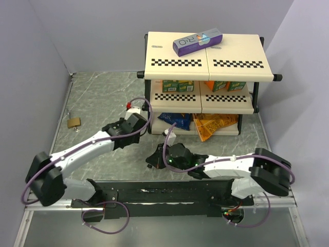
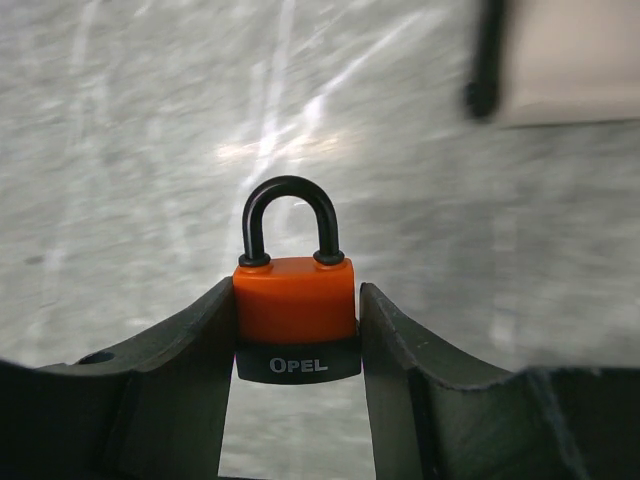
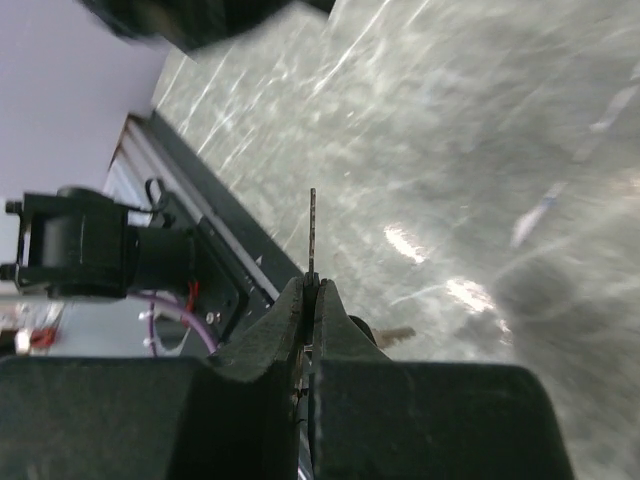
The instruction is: Unlock with the key
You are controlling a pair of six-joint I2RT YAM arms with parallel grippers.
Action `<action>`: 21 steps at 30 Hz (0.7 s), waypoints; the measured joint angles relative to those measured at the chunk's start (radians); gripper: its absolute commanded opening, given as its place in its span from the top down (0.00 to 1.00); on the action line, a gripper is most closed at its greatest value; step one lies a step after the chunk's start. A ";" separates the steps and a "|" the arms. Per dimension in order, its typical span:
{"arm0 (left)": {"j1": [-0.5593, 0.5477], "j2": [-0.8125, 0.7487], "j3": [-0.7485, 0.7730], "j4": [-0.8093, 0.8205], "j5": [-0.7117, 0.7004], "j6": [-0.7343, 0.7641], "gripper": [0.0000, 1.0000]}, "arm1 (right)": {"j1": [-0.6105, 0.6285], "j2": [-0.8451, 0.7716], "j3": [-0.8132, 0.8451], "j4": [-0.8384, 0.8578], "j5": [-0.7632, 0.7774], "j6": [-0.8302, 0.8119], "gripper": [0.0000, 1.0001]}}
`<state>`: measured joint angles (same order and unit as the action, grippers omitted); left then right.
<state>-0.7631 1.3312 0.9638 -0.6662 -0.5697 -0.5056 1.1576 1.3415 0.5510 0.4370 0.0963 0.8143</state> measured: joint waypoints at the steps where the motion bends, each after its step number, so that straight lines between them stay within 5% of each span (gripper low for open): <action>1: 0.000 -0.027 0.000 0.012 0.027 -0.014 0.99 | 0.000 0.025 0.001 0.025 -0.023 0.000 1.00; 13: -0.001 -0.202 -0.156 0.127 0.290 -0.198 0.99 | -0.019 0.222 0.037 0.287 -0.202 0.050 1.00; 21: -0.001 -0.254 -0.173 0.141 0.329 -0.237 0.99 | -0.068 0.288 0.053 0.363 -0.238 0.097 1.00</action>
<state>-0.7639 1.0771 0.7910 -0.5255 -0.2409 -0.7425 1.0901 1.6295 0.6044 0.7998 -0.1413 0.9108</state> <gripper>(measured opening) 0.517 0.039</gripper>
